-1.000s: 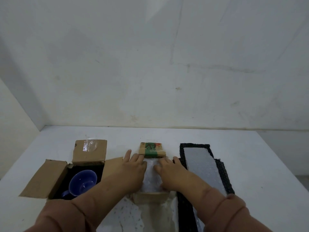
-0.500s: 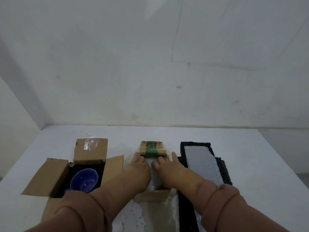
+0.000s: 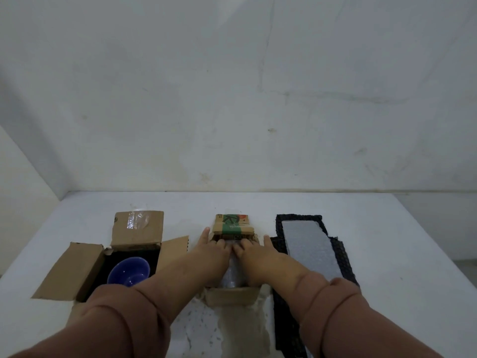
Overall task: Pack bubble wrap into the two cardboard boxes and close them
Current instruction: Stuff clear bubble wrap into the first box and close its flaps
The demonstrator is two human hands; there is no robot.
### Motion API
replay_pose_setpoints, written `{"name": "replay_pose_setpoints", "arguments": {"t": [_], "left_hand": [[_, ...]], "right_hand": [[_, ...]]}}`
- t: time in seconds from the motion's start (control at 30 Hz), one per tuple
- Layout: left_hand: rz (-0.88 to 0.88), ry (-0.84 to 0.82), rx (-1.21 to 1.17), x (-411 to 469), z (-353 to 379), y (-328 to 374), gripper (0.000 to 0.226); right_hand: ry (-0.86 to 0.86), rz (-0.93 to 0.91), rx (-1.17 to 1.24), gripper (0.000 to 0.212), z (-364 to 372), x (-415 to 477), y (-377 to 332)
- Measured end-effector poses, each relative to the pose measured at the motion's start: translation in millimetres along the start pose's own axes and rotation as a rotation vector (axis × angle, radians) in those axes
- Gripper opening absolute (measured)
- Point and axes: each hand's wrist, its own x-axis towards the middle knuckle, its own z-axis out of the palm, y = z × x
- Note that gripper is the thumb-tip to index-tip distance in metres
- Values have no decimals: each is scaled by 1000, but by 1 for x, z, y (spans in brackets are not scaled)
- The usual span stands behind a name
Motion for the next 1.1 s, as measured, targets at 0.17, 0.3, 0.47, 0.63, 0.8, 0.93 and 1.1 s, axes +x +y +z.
{"name": "replay_pose_setpoints", "arguments": {"t": [0.17,0.3,0.47,0.63,0.8,0.93,1.1], "left_hand": [[-21,-52,-11,4,2,2,85],[-21,-23,4,5,6,6,80],[19,-91,-114,-1,-8,-3,83],[36,-5,-236,-3,-30,3,56],[159,93,-645,1,-44,62,46],[165,-69,-1002,10,-37,121,45],[-208,-365,-1557,45,-14,163,21]], "right_hand": [[5,7,-18,88,-1,-2,2],[38,28,57,83,4,-1,-4],[120,-47,519,76,2,-13,18],[344,88,787,52,18,-40,49],[272,412,859,45,63,-58,90],[171,659,802,37,101,-80,118],[132,641,743,33,134,-91,124]]}}
